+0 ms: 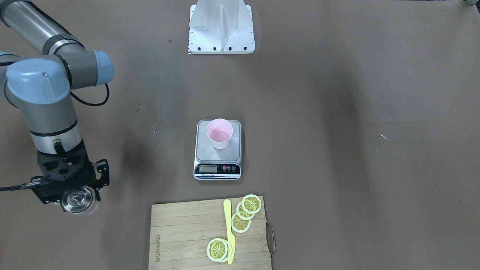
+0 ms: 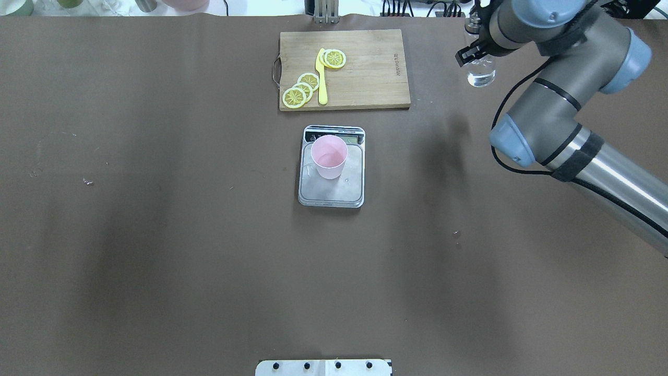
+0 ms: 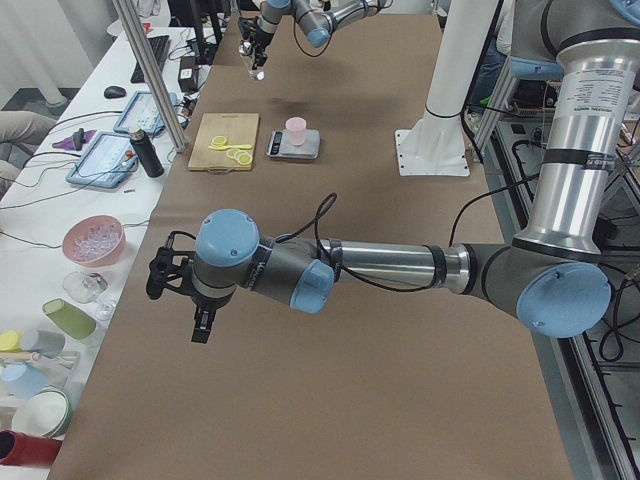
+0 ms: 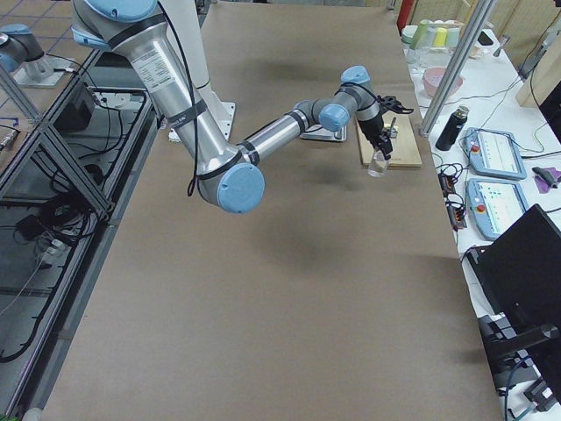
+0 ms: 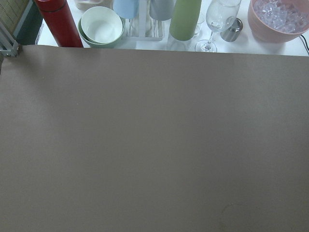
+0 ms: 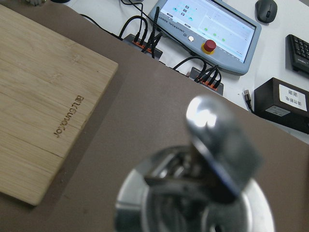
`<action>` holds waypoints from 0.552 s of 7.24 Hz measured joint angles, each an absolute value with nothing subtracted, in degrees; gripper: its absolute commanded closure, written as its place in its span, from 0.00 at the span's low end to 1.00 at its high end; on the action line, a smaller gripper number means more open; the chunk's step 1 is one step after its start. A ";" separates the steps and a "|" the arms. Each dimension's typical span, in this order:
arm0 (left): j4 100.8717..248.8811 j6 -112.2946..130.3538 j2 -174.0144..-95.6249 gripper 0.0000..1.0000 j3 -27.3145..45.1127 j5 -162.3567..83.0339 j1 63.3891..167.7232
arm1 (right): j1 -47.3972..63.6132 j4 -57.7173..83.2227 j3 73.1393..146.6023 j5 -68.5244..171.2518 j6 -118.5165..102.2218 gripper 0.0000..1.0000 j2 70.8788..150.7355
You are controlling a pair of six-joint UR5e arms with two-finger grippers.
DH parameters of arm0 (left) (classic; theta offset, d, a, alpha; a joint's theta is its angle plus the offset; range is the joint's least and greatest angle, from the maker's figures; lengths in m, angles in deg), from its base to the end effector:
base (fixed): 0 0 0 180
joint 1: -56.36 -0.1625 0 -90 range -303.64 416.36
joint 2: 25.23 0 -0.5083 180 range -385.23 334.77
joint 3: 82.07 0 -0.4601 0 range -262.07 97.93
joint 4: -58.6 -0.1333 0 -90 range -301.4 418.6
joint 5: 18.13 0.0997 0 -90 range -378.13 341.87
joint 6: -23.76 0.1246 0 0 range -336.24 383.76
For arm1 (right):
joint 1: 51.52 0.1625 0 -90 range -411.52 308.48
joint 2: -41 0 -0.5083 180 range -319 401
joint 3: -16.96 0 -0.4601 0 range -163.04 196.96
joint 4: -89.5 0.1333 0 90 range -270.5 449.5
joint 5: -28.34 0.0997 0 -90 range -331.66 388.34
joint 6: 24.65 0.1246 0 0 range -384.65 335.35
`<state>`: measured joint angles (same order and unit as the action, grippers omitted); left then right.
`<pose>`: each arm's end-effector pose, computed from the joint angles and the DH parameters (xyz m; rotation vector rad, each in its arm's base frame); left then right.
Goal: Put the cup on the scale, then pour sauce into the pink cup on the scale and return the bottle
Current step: 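Turn the bottle upright and carry it back with the right gripper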
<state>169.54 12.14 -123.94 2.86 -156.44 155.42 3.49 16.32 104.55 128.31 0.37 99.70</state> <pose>-0.1439 -0.6467 0.6696 0.3843 0.8383 -0.1542 -0.3812 -0.7394 0.3889 0.6081 -0.5417 -0.2337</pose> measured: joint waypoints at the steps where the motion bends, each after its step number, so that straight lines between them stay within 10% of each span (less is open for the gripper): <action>1: 171.26 12.11 -124.07 0.02 2.60 -155.17 155.34 | 5.22 20.35 104.93 130.89 0.35 1.00 103.29; 4: 174.50 11.81 -124.04 0.02 2.49 -151.38 155.16 | 10.28 28.15 108.04 138.33 0.26 1.00 114.30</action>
<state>174.50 11.81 -124.04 2.49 -151.38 155.16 10.28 28.15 108.04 138.33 0.26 114.30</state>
